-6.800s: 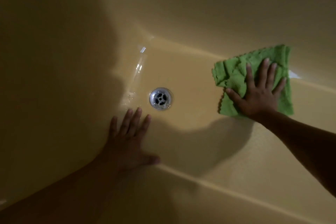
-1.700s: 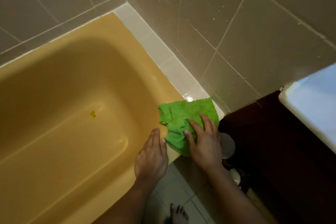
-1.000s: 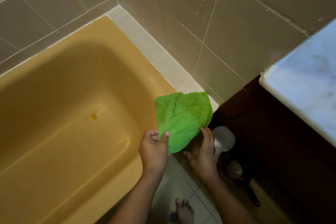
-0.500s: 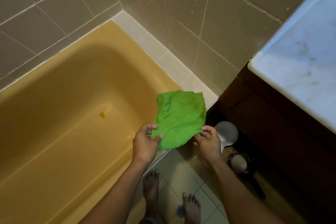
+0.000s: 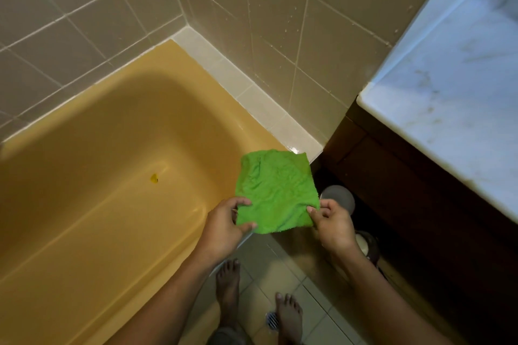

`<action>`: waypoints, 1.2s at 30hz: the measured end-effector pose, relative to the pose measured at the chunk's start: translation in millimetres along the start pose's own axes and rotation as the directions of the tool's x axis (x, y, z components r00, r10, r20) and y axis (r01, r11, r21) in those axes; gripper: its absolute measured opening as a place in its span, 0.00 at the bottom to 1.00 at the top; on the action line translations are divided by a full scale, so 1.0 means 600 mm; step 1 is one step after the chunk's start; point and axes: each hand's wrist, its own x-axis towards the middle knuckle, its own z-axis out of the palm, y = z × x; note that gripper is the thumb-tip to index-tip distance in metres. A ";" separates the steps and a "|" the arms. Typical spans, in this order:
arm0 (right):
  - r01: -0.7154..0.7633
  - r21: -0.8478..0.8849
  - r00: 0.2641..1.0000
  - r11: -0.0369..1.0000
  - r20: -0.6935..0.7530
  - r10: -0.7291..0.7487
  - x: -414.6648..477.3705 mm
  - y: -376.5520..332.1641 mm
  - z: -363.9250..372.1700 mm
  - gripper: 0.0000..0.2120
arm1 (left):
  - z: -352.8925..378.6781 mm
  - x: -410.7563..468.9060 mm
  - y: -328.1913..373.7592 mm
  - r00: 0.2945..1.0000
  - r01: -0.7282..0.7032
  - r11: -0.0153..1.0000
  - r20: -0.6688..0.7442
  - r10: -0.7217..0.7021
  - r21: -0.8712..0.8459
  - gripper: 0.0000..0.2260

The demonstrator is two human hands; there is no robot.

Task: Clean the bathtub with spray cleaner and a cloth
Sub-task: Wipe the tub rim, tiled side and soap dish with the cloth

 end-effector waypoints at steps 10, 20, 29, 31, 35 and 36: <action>0.035 0.028 0.999 0.999 -0.014 -0.034 -0.012 -0.028 -0.013 0.09 | -0.027 -0.005 -0.027 0.974 -0.215 0.912 0.150 0.173 0.348 0.19; -0.096 0.468 0.980 0.879 -0.112 0.167 0.086 -0.135 0.034 0.12 | -0.061 0.123 0.001 0.990 -0.109 0.968 -0.063 0.126 0.225 0.03; 0.471 -0.644 0.837 0.603 0.111 -0.536 0.089 -0.073 0.069 0.18 | -0.004 0.170 -0.027 0.944 -0.197 0.891 -0.168 0.286 0.409 0.29; 0.519 -0.703 0.823 0.486 0.259 -0.506 0.094 -0.047 0.069 0.24 | -0.002 0.159 -0.045 0.869 -0.426 0.744 0.005 0.494 0.514 0.25; 0.561 -0.716 0.799 0.415 0.337 -0.499 0.111 -0.032 0.050 0.32 | -0.001 0.156 -0.084 0.836 -0.534 0.657 0.214 0.506 0.533 0.24; 0.578 -0.695 0.782 0.428 0.321 -0.535 0.114 -0.036 0.045 0.28 | -0.001 0.158 -0.087 0.831 -0.538 0.651 0.207 0.516 0.535 0.22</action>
